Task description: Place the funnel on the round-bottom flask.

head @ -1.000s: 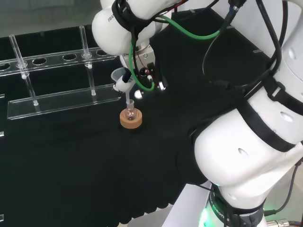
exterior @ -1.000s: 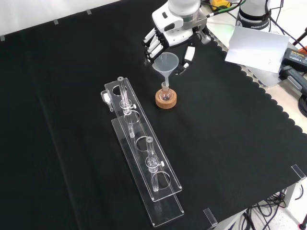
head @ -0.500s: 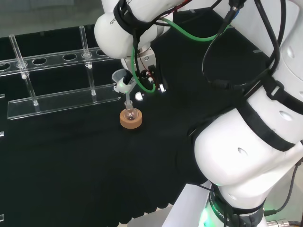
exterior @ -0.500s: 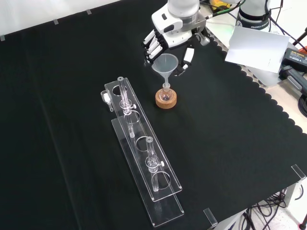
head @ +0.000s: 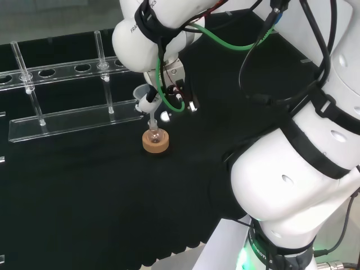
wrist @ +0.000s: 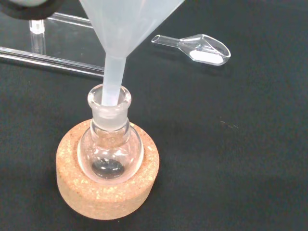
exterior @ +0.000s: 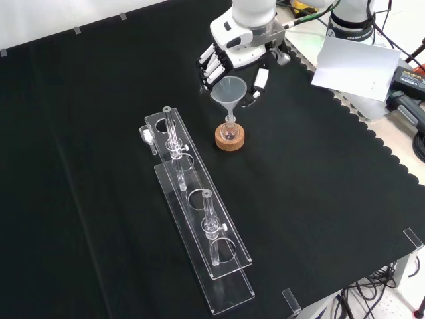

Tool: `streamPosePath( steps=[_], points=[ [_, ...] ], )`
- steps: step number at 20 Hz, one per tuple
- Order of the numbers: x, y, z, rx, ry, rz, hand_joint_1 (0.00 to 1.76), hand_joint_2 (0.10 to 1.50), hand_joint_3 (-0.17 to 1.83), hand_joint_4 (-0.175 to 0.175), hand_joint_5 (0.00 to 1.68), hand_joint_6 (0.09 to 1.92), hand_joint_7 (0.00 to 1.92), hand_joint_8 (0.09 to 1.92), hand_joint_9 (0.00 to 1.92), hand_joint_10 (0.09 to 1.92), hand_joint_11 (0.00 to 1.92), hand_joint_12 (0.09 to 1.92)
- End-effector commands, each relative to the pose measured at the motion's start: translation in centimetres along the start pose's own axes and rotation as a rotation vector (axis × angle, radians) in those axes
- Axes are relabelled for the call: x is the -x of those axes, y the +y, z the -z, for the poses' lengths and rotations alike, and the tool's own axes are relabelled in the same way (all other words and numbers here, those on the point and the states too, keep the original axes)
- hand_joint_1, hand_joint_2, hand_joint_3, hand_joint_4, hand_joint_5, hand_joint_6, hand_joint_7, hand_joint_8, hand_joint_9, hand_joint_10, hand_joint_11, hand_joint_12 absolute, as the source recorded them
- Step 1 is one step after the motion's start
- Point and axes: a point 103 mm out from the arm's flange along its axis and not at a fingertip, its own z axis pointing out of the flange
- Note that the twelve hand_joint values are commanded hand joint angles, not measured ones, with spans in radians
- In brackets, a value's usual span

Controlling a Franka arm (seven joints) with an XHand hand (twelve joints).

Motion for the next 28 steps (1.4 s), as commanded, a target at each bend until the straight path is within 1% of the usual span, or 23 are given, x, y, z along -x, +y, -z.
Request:
streamPosePath(
  steps=[1, 4, 5, 7, 10, 12, 17, 19, 28],
  points=[
    [0.0, 0.1, -0.5, 0.001, 0.002, -0.001, 0.88, 0.74, 0.59, -0.038, 0.97, 0.72, 0.75, 0.69, 0.95, 0.40, 0.60, 1.18],
    [0.6, 0.4, -1.0, -0.003, 0.009, -0.001, 0.88, 0.74, 0.59, -0.037, 0.96, 0.72, 0.74, 0.69, 0.94, 0.40, 0.60, 1.18],
    [0.1, 0.4, -0.9, 0.000, -0.002, -0.002, 0.88, 0.74, 0.59, -0.037, 0.96, 0.72, 0.73, 0.70, 0.94, 0.40, 0.59, 1.18],
    [-0.1, 0.3, -1.0, 0.001, -0.001, -0.001, 0.88, 0.74, 0.59, -0.036, 0.96, 0.72, 0.73, 0.70, 0.93, 0.41, 0.59, 1.19],
    [0.4, 0.4, -1.4, -0.002, 0.009, 0.001, 0.87, 0.74, 0.59, -0.036, 0.95, 0.73, 0.72, 0.70, 0.93, 0.41, 0.59, 1.19],
    [0.1, 0.4, -1.4, 0.000, -0.010, 0.002, 0.87, 0.74, 0.60, -0.036, 0.95, 0.73, 0.72, 0.71, 0.92, 0.41, 0.59, 1.19],
    [0.6, 0.4, -2.2, 0.003, -0.006, 0.006, 0.87, 0.74, 0.60, -0.039, 0.94, 0.73, 0.71, 0.71, 0.91, 0.42, 0.59, 1.19],
    [0.3, 0.4, -2.2, 0.004, -0.018, 0.008, 0.87, 0.74, 0.60, -0.038, 0.93, 0.74, 0.70, 0.71, 0.89, 0.42, 0.57, 1.20],
    [0.2, 0.4, -2.2, 0.000, -0.008, 0.015, 0.85, 0.74, 0.60, -0.033, 0.88, 0.78, 0.64, 0.74, 0.81, 0.49, 0.51, 1.24]
  ],
)
